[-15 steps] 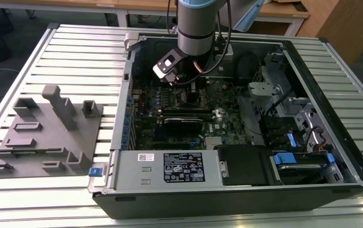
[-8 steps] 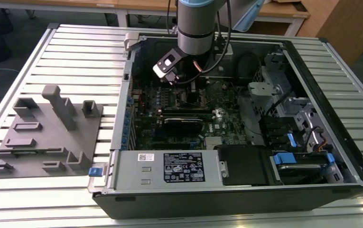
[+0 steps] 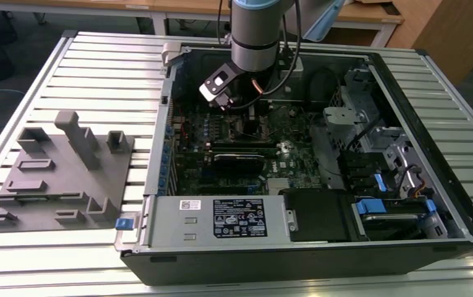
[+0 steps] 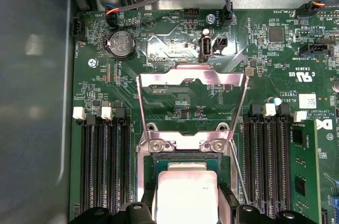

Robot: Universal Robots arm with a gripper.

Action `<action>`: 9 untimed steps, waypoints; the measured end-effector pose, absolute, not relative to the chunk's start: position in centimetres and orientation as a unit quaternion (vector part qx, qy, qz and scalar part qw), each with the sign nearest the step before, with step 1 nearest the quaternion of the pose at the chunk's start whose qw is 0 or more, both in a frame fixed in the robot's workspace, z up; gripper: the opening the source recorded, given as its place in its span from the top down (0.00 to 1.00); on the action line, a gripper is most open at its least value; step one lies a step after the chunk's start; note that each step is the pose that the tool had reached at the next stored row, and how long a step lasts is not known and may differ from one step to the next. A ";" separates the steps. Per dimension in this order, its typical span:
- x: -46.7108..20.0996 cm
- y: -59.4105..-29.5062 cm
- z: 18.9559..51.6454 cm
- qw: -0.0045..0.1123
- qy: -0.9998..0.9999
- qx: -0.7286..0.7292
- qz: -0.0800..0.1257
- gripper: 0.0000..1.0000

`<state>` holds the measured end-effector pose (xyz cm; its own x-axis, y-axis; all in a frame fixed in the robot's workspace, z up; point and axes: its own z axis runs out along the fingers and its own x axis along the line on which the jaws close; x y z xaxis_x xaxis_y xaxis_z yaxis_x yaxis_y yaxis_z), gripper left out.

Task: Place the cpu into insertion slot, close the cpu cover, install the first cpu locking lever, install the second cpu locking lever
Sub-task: 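Place the cpu into insertion slot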

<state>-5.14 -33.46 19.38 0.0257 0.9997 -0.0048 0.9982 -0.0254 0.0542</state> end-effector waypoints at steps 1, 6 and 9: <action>-5.1 -33.5 19.4 0.021 0.698 0.716 0.017 0.46; -5.1 -33.5 19.3 0.021 0.695 0.719 0.017 0.46; -5.1 -33.5 19.3 0.021 0.689 0.724 0.017 0.46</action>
<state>-5.10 -33.46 19.31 0.0504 0.9987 -0.0047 0.9973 -0.0501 0.0541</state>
